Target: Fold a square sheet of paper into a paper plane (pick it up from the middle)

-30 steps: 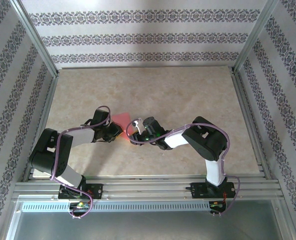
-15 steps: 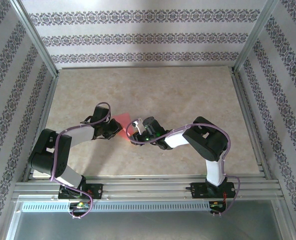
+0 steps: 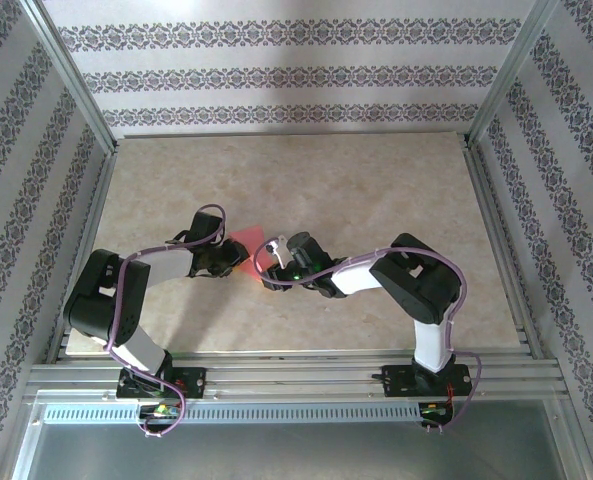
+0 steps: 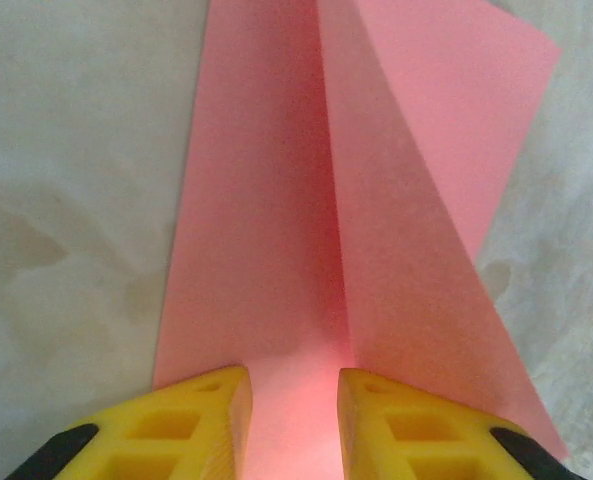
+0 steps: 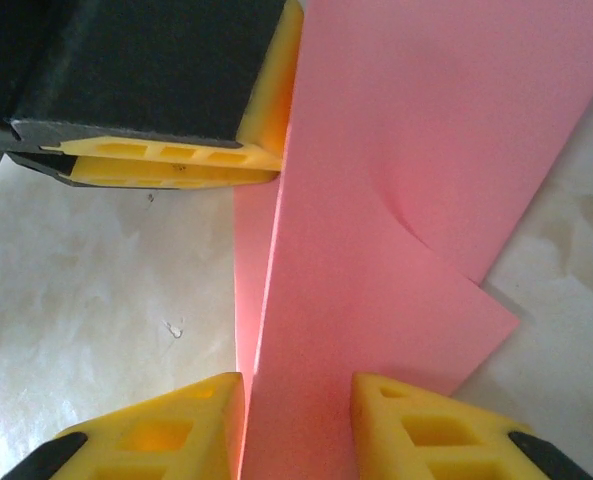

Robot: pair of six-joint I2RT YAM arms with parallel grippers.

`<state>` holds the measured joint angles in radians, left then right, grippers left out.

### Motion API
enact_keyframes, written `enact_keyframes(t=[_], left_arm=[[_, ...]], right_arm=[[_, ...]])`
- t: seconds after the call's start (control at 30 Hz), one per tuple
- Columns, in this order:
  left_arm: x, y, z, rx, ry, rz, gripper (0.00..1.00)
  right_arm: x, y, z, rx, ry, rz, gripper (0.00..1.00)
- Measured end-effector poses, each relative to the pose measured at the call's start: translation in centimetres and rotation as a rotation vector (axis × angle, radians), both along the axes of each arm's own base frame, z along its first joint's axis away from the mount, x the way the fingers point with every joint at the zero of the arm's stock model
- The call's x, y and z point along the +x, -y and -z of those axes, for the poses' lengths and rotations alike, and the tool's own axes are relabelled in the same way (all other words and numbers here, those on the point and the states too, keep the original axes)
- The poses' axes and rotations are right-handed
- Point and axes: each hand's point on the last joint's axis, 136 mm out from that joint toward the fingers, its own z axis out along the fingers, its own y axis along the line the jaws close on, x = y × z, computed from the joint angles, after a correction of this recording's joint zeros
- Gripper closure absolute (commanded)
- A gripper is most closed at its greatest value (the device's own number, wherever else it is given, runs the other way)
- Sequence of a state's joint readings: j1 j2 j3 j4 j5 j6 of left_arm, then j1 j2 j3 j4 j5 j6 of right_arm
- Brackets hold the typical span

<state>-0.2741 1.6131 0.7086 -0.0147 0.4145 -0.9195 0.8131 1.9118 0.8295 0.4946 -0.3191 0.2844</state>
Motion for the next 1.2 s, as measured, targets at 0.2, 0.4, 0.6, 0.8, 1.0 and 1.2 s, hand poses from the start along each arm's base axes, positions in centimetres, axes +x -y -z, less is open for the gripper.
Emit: enact_keyframes(t=[0.2, 0.4, 0.6, 0.8, 1.0, 1.2], left_arm=[[0.0, 0.0, 0.0, 0.001, -0.003, 0.001, 0.67], [-0.1, 0.0, 0.0, 0.003, -0.009, 0.001, 0.67], [-0.1, 0.0, 0.1, 0.007, -0.019, 0.002, 0.67], [-0.1, 0.0, 0.1, 0.007, -0.02, 0.001, 0.67], [-0.1, 0.0, 0.1, 0.007, -0.02, 0.001, 0.67], [-0.1, 0.0, 0.1, 0.007, -0.02, 0.001, 0.67]], right_arm=[[0.6, 0.4, -1.5, -0.021, -0.014, 0.054, 0.59], [1.3, -0.5, -3.2, -0.064, 0.027, 0.112, 0.56], [1.0, -1.1, -3.5, -0.14, 0.058, 0.137, 0.59], [1.1, -1.2, -3.3, -0.205, 0.079, 0.148, 0.64], [0.6, -0.7, -2.1, -0.281, 0.071, 0.156, 0.64], [0.5, -0.9, -1.4, -0.32, 0.063, 0.157, 0.66]])
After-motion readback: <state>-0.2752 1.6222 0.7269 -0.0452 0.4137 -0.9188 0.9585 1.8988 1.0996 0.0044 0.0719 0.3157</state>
